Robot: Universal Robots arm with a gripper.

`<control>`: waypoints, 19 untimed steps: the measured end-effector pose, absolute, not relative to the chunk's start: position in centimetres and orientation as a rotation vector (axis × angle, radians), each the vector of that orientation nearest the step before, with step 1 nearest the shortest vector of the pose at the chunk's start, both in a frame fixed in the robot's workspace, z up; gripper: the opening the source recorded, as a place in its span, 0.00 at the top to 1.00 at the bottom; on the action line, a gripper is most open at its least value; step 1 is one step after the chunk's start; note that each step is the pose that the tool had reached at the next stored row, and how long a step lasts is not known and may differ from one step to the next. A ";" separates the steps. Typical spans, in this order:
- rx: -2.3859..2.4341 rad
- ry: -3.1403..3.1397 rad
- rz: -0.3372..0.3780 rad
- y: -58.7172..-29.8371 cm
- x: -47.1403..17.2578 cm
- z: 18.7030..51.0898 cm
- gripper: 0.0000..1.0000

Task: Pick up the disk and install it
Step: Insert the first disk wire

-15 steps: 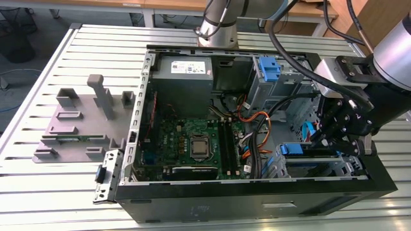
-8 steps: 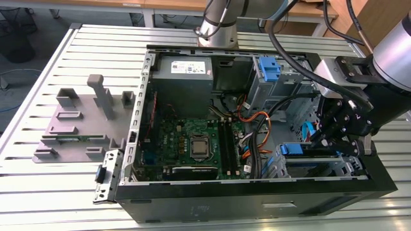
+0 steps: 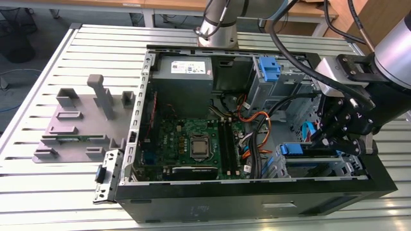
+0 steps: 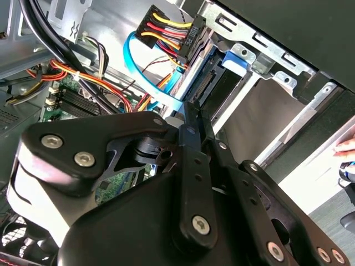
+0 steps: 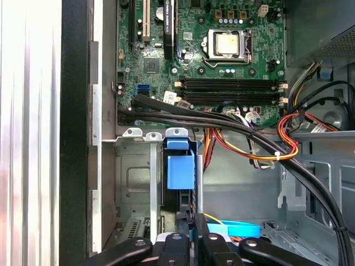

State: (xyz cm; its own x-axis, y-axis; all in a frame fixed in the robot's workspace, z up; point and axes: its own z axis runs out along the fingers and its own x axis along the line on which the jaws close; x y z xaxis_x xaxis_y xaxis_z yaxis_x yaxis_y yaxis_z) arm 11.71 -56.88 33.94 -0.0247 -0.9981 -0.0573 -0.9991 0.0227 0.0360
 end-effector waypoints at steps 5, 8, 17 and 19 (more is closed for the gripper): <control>-2.182 2.234 0.105 -56.9 11.7 34.0 0.84; -2.181 2.234 0.105 -56.9 11.7 33.9 0.84; -2.181 2.234 0.105 -56.9 11.7 33.7 0.84; -2.182 2.234 0.105 -56.9 11.7 33.7 0.84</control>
State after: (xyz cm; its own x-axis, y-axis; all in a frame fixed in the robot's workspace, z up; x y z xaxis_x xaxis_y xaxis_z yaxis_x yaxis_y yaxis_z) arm 11.71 -56.88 33.69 -0.0247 -0.9979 -0.0593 -0.9991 0.0226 0.0359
